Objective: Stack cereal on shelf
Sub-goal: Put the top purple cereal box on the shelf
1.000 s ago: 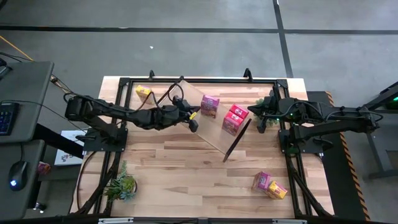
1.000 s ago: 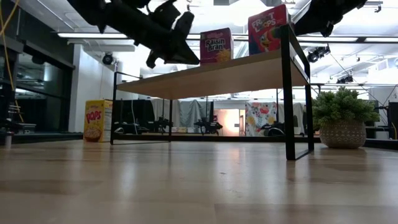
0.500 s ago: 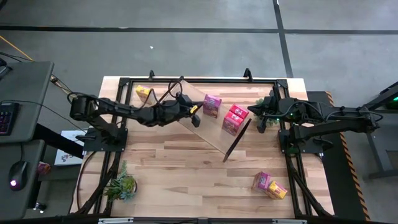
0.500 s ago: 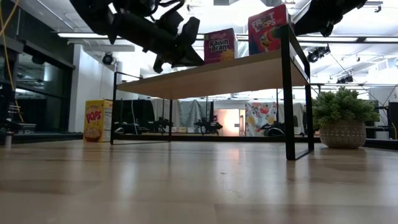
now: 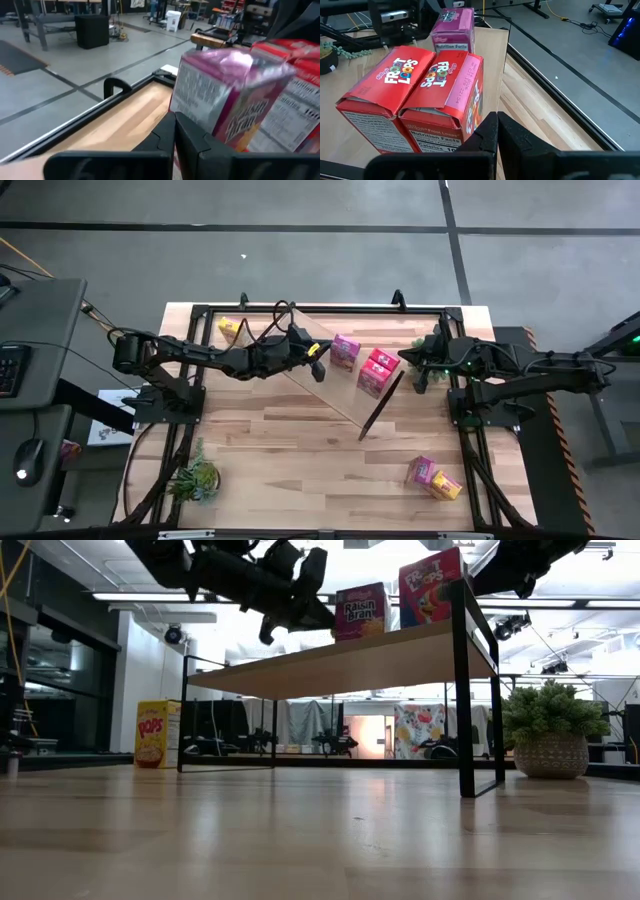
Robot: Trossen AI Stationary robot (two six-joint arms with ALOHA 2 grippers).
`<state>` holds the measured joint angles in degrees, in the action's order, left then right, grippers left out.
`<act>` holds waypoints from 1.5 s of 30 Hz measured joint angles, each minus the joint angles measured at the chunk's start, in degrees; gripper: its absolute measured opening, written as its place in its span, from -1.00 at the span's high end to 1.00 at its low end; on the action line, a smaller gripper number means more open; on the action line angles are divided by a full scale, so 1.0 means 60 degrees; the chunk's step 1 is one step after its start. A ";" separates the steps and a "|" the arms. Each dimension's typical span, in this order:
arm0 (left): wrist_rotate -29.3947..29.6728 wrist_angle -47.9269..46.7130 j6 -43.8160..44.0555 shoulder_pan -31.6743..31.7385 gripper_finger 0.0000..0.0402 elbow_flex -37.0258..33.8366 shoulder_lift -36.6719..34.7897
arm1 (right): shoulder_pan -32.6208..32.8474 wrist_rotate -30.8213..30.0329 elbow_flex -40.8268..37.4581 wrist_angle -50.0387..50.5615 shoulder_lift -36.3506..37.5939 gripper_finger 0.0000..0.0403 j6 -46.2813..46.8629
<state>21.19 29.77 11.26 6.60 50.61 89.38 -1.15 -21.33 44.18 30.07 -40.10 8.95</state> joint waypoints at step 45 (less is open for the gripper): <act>-0.3152 0.0785 -0.1438 -0.0458 1.00 -0.1483 -0.1131 | 0.0000 -0.0123 0.0000 0.0127 0.0002 1.00 -0.0027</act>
<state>2.28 34.48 2.63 3.85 41.71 82.60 -1.15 -22.06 44.18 30.83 -40.09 8.79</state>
